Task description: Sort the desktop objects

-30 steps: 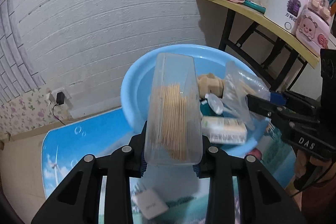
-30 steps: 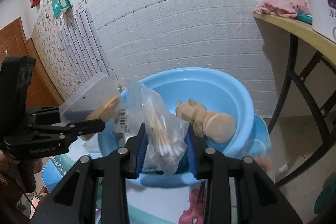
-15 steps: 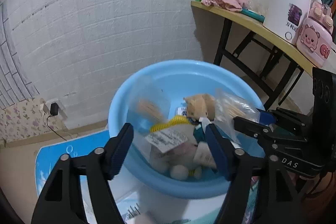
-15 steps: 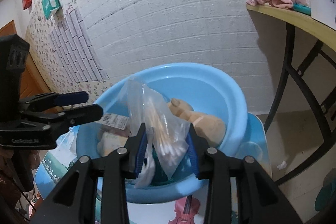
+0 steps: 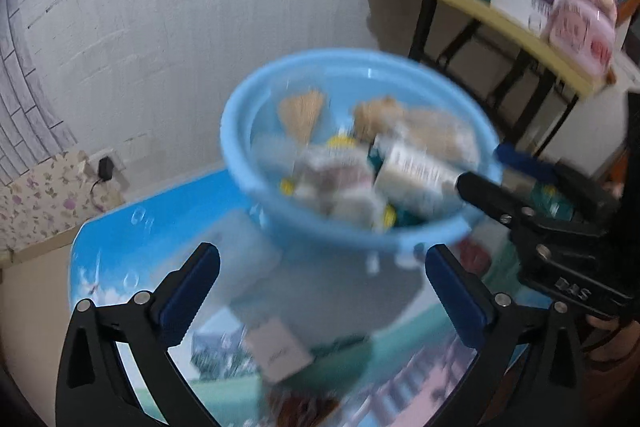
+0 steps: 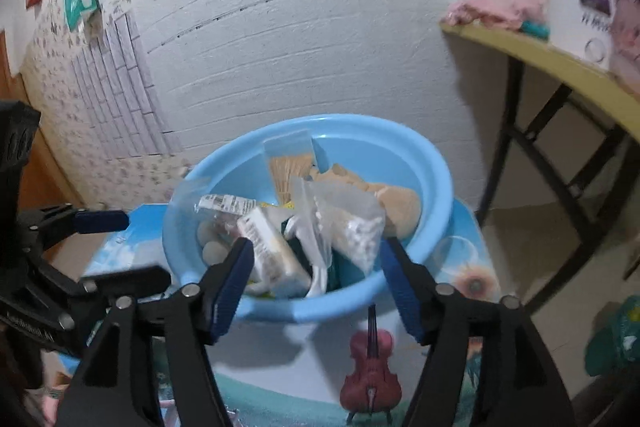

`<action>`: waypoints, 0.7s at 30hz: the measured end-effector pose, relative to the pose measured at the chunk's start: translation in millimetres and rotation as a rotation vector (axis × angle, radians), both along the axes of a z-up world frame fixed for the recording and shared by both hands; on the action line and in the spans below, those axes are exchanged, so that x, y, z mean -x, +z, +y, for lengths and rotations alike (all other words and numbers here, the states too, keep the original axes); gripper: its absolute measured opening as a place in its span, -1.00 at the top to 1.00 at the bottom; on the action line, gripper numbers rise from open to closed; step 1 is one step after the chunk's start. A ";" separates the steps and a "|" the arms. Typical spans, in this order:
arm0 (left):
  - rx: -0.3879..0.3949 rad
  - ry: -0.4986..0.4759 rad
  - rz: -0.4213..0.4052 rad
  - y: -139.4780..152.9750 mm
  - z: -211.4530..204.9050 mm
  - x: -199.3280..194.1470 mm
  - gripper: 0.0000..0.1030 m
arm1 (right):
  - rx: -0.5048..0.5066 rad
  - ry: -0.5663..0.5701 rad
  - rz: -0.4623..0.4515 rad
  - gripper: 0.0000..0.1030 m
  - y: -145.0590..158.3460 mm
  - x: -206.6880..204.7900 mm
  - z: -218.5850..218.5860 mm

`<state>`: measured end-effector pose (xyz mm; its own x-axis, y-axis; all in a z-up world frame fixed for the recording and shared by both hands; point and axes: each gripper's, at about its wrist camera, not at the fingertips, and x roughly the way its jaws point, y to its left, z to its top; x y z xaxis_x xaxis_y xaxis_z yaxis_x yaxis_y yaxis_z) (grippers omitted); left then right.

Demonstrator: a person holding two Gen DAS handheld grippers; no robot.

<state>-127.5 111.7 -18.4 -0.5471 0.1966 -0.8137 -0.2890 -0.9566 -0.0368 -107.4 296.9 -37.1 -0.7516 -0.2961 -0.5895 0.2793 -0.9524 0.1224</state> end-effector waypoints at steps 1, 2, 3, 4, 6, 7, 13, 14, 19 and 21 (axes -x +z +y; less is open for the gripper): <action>0.018 0.005 -0.009 -2.8 -2.5 -4.2 -0.99 | -0.007 0.003 -0.008 -0.61 -2.5 -5.0 -4.8; 0.025 0.009 -0.015 -4.3 -4.9 -8.6 -0.99 | -0.009 0.005 -0.015 -0.67 -4.1 -8.5 -7.6; 0.020 0.014 -0.019 -4.9 -7.9 -12.7 -0.99 | 0.000 0.012 -0.042 -0.67 -7.2 -10.6 -9.5; 0.009 0.017 -0.024 -6.0 -11.4 -17.2 -0.99 | 0.014 0.018 -0.072 -0.67 -10.2 -11.3 -10.3; 0.002 0.025 -0.039 -9.3 -17.3 -25.1 -0.99 | 0.026 0.009 -0.124 -0.67 -16.9 -12.4 -10.6; 0.006 0.029 -0.044 -11.1 -19.5 -28.7 -0.99 | 0.016 -0.006 -0.142 -0.67 -19.7 -12.8 -11.3; -0.010 0.053 -0.096 -30.2 -38.8 -49.2 -0.99 | 0.014 -0.039 -0.218 -0.67 -30.9 -22.5 -9.9; -0.016 0.067 -0.109 -32.9 -42.4 -50.1 -0.99 | 0.012 -0.041 -0.224 -0.67 -32.4 -25.0 -10.8; -0.023 0.133 -0.131 -42.7 -67.7 -65.1 -0.99 | -0.011 -0.024 -0.253 -0.67 -40.6 -34.3 -21.2; -0.044 0.139 -0.129 -44.2 -74.6 -71.3 -0.99 | -0.020 -0.012 -0.257 -0.67 -42.3 -35.9 -26.8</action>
